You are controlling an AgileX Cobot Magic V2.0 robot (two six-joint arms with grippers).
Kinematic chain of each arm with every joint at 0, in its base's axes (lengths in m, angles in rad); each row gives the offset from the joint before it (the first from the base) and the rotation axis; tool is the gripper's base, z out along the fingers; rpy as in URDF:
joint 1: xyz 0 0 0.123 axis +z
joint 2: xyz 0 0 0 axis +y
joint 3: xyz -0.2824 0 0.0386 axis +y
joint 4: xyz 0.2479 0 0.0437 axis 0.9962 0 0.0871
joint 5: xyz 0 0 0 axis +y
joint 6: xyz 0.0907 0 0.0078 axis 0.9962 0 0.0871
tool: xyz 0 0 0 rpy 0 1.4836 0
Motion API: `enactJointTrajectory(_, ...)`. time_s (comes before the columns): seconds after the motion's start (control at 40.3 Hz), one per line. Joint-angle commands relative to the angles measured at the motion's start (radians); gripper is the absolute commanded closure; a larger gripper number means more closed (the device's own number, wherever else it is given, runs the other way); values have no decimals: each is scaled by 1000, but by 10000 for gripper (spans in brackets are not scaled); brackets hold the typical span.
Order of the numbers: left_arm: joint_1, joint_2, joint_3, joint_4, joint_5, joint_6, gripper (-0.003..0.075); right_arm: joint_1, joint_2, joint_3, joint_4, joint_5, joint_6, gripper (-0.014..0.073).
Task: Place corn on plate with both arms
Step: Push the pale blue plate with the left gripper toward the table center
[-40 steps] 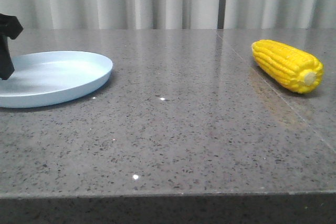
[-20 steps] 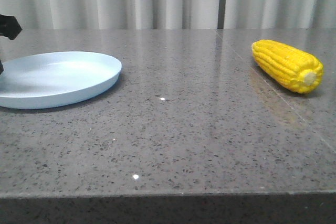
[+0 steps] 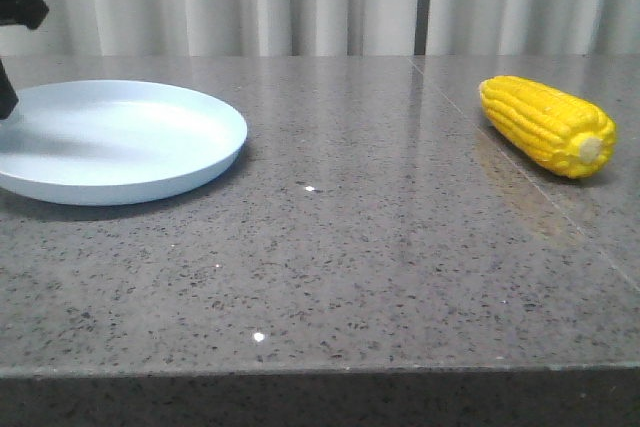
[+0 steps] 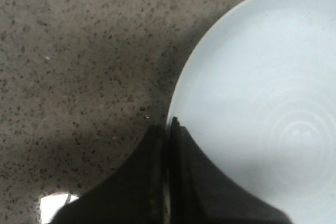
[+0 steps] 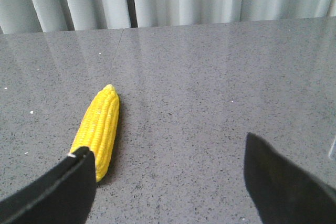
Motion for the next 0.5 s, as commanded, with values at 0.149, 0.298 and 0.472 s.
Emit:
enactJointTrajectory(0.149,-8,-64,-87,-186,14,21,741,1,17,-34,-5,-83,-7,-8)
enactJointTrajectory(0.298,-44,-33,-87,-317,11,48,741,1,17,-34,-5,-83,-7,-8)
enactJointTrajectory(0.472,-116,43,-87,-371,-14,48,741,1,17,-34,-5,-83,-7,-8)
